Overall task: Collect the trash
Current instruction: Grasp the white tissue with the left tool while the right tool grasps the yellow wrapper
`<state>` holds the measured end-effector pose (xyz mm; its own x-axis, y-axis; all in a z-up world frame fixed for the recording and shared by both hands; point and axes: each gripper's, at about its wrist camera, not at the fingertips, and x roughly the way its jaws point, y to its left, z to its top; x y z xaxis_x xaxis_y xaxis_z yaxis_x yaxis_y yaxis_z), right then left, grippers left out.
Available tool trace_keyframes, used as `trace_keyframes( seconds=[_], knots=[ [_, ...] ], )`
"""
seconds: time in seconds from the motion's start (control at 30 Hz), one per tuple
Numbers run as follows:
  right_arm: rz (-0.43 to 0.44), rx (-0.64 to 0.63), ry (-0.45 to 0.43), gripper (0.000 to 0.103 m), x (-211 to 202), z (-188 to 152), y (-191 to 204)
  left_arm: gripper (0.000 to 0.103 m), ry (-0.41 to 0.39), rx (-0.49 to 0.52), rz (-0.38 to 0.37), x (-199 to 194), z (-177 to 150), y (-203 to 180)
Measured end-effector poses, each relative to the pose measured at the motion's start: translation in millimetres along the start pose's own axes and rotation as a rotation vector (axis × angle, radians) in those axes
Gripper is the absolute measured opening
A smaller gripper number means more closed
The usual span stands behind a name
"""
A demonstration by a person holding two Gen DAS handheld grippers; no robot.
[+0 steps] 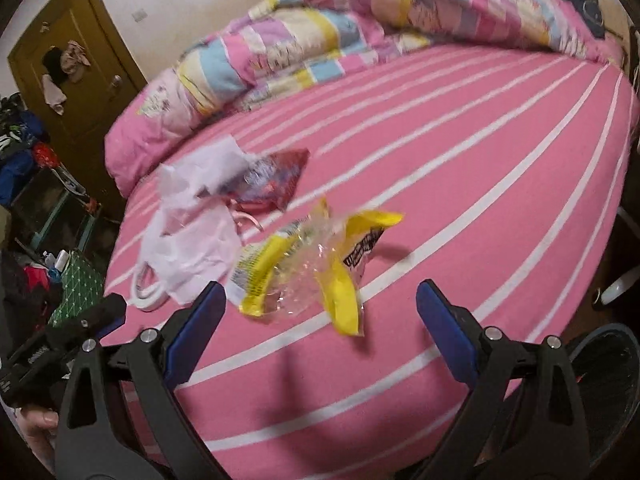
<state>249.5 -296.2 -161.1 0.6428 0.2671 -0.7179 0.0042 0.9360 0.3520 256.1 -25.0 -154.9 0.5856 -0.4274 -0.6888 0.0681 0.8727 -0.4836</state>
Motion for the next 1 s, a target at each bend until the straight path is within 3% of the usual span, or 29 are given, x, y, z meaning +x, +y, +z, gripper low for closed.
trace_keyframes(
  seconds=[0.17, 0.23, 0.53, 0.6, 0.7, 0.83, 1.0],
  knots=[
    [-0.012, -0.002, 0.010, 0.095, 19, 7, 1, 0.071, 0.061, -0.032, -0.041, 24, 1, -6],
    [-0.023, -0.007, 0.018, 0.095, 28, 10, -1, 0.069, 0.079, -0.048, -0.059, 32, 1, -10],
    [-0.054, -0.019, 0.059, 0.083, 48, 20, -8, 0.062, 0.058, -0.028, 0.031, 63, 17, -14],
    [-0.053, -0.023, 0.070, 0.082, 53, 21, -8, 0.056, 0.048, -0.032, 0.046, 69, 21, -11],
    [-0.063, -0.042, 0.091, 0.077, 61, 22, -7, 0.037, 0.032, -0.068, 0.064, 75, 28, -2],
    [-0.055, -0.064, 0.097, 0.060, 65, 24, -5, 0.008, 0.049, -0.097, 0.047, 78, 29, 2],
    [-0.031, -0.039, 0.089, 0.057, 62, 23, -8, 0.001, 0.031, -0.092, 0.015, 72, 26, -1]
  ],
)
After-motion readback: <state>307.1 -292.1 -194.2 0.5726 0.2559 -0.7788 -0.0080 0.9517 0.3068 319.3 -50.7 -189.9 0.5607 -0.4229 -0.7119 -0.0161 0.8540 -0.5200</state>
